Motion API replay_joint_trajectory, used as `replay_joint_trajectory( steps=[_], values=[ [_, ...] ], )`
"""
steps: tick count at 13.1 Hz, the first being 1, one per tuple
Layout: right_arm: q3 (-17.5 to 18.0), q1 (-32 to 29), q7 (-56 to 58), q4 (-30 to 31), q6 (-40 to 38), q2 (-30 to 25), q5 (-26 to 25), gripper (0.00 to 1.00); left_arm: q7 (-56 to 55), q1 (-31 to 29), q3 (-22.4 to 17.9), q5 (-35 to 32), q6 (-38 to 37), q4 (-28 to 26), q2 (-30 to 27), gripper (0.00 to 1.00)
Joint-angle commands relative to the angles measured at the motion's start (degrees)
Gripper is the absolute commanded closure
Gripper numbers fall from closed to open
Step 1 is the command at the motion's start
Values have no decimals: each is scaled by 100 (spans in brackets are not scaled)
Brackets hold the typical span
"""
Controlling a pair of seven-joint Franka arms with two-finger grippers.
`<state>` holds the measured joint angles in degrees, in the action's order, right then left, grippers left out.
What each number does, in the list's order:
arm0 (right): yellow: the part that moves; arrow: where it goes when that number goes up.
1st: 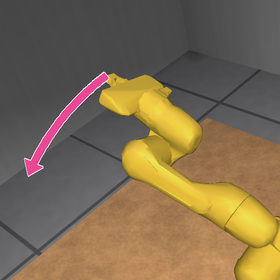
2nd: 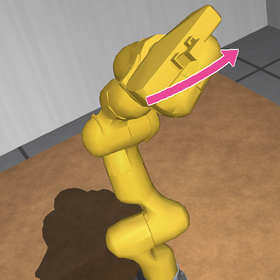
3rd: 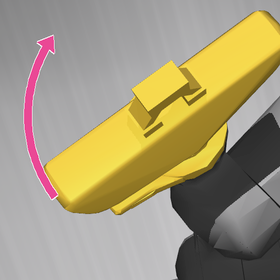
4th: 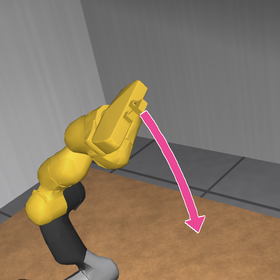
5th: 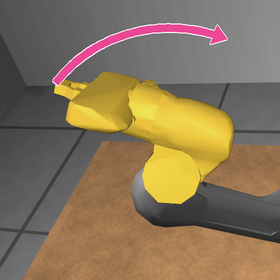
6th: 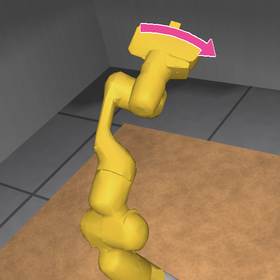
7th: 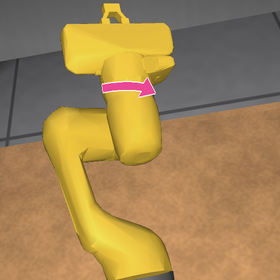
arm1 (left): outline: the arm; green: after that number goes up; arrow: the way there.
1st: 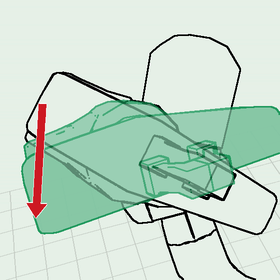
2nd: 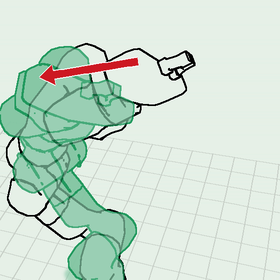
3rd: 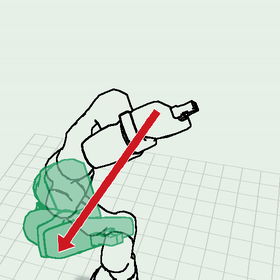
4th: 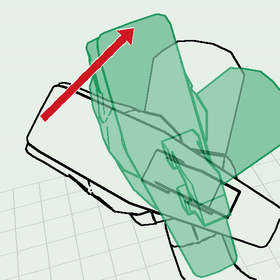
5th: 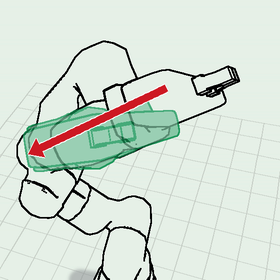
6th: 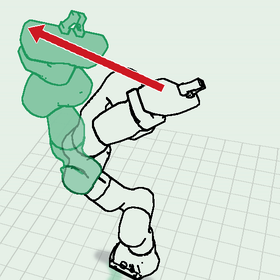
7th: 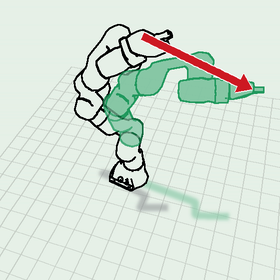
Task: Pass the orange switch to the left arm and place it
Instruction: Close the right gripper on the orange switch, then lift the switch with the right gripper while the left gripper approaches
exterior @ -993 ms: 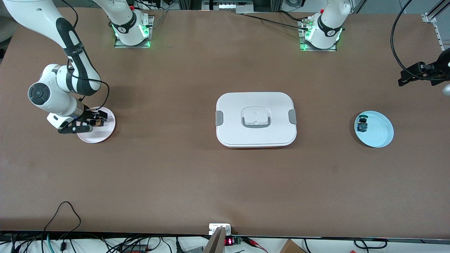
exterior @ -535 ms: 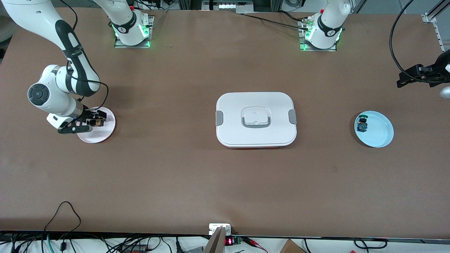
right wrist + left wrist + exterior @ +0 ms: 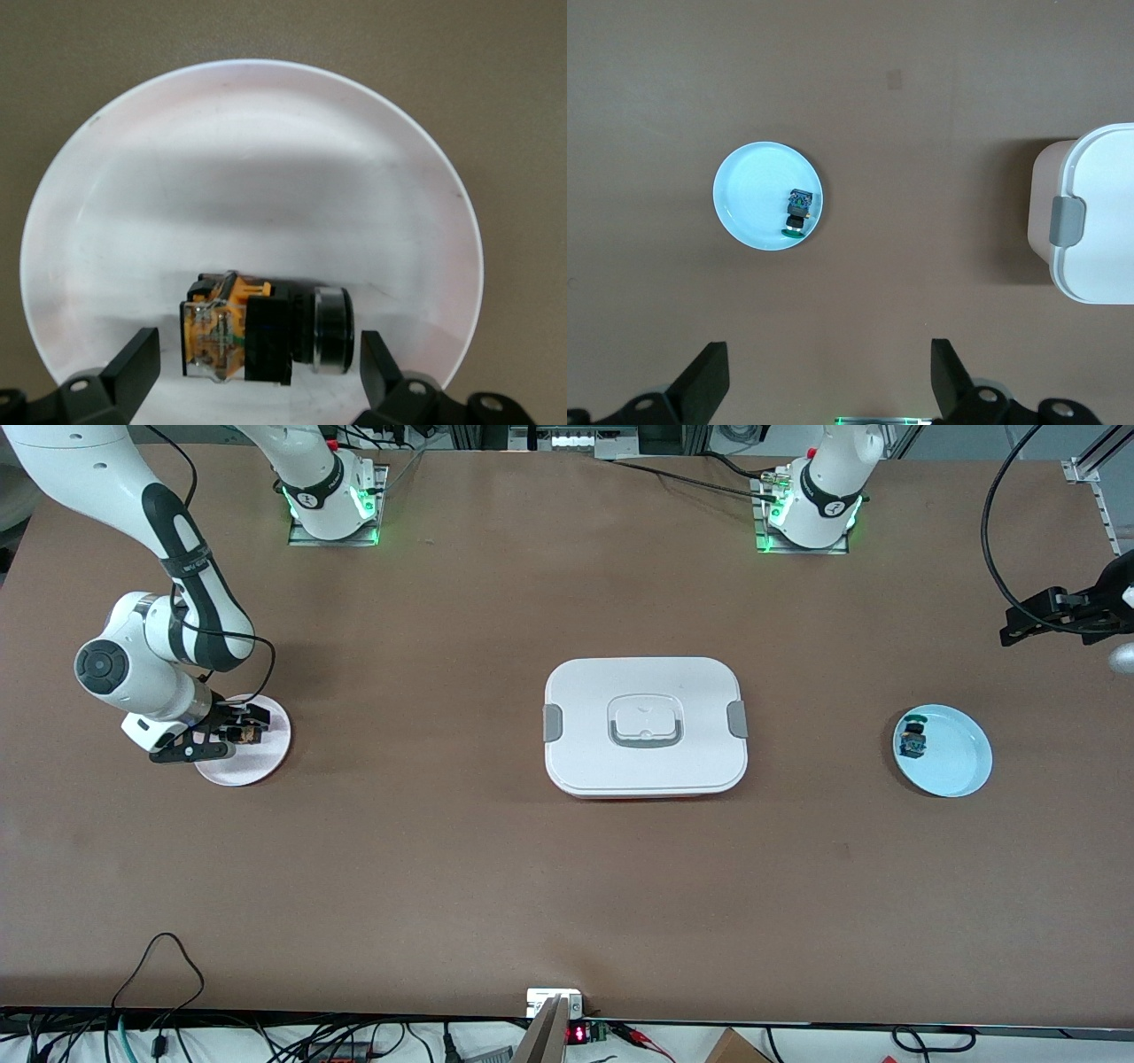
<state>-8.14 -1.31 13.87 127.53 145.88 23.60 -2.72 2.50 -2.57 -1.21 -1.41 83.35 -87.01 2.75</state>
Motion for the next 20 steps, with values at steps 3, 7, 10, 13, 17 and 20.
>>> replay_joint_trajectory(
  steps=[3, 7, 10, 13, 17, 20],
  values=[
    [76, -80, 64, 9, 160, 92, -10, 0, 101, -15, 25, 0, 24, 26, 6, 0],
    [85, -71, 46, 8, 117, 84, 8, 39, 101, -15, 16, 0, 24, 26, 33, 0],
    [224, -71, 151, 8, 64, -13, 8, 83, 101, -15, 25, 0, 24, 26, 24, 0],
    [488, -62, 729, -219, -488, -92, 8, 92, 101, -15, 25, 0, 24, 35, 24, 0],
    [550, -89, 837, -589, -1253, -355, 8, 92, 101, -15, 25, 9, 15, 35, 24, 0],
    [629, -80, 863, -641, -1360, -741, 8, 92, 101, -15, 25, 9, 24, 26, 24, 0]
  ],
)
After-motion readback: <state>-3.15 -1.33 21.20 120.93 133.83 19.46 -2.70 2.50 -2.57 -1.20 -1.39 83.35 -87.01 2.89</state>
